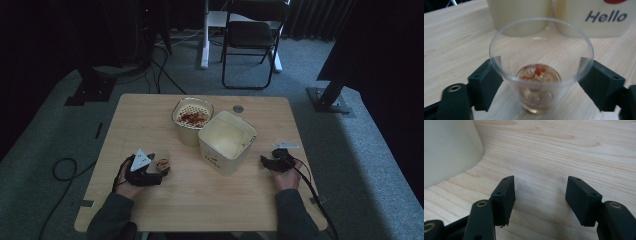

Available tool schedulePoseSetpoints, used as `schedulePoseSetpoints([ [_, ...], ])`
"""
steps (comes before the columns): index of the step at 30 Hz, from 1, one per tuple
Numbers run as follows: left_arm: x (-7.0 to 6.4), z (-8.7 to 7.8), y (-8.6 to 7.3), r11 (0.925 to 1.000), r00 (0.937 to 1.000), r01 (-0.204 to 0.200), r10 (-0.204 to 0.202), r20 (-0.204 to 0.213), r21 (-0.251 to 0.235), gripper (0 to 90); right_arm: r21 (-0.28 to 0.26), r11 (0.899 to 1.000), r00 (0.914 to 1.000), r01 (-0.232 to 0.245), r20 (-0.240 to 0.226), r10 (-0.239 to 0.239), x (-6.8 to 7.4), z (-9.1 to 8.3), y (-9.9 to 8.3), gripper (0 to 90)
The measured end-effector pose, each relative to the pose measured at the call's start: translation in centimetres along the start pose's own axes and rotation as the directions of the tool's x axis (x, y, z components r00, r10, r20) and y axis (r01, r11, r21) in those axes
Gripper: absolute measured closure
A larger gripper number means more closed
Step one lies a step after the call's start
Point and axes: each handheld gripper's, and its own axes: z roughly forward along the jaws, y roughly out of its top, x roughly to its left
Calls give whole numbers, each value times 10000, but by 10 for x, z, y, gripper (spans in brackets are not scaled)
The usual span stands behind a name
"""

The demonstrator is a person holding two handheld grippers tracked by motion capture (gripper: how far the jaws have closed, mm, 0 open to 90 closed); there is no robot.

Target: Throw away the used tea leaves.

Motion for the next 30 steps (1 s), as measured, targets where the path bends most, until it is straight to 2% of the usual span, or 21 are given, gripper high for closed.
schedulePoseSetpoints([
  [5,0,0,2,9998,9998,78,-83,-204,-208,261,-317,9995,10000,7,4,-7,-4,-4,-9,385],
  [9,2,1,4,9996,9997,182,-186,-178,-223,270,-525,9986,10000,75,-36,-77,-5,-6,-14,369],
  [16,12,3,15,9956,9973,644,-667,-320,-680,272,-582,9979,9992,295,-237,-309,2,-10,-19,345],
  [20,22,5,26,9916,9925,863,-940,-780,-967,278,-577,9977,9987,363,-334,-383,7,-12,-22,340],
  [26,40,9,46,9881,9842,856,-1039,-1436,-1277,281,-581,9977,9989,338,-314,-357,11,-15,-25,340],
  [30,54,11,62,9876,9781,690,-948,-1855,-1408,281,-570,9977,9988,354,-325,-373,13,-16,-26,339],
])
